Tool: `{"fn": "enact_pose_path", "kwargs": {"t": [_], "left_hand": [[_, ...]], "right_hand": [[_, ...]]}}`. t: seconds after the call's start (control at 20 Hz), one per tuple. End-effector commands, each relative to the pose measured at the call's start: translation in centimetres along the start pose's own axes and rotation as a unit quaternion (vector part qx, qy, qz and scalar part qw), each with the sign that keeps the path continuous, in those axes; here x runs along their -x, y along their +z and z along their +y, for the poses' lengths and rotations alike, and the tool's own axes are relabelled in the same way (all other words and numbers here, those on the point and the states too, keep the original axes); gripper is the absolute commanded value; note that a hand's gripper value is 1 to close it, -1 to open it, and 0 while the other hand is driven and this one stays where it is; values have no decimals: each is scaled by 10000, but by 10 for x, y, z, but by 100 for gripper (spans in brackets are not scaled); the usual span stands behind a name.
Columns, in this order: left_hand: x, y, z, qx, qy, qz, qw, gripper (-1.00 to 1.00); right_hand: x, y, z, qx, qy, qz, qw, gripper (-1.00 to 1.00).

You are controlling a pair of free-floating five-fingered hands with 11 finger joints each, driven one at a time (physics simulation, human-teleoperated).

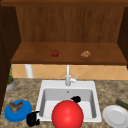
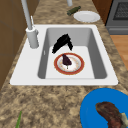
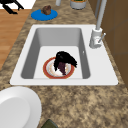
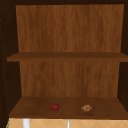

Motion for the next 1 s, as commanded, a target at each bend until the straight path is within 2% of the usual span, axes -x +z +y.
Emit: {"fn": "enact_pose_path", "kwargs": {"t": [0.0, 0.65, 0.95], "left_hand": [[0, 0, 0, 0, 0, 0, 10000, 0], [0, 0, 0, 0, 0, 0, 10000, 0], [0, 0, 0, 0, 0, 0, 10000, 0]], "right_hand": [[13, 11, -7, 263, -224, 51, 9994, -100], [52, 56, -22, 713, -170, 93, 9973, -100], [53, 89, -35, 824, -232, 152, 9962, -100]]}}
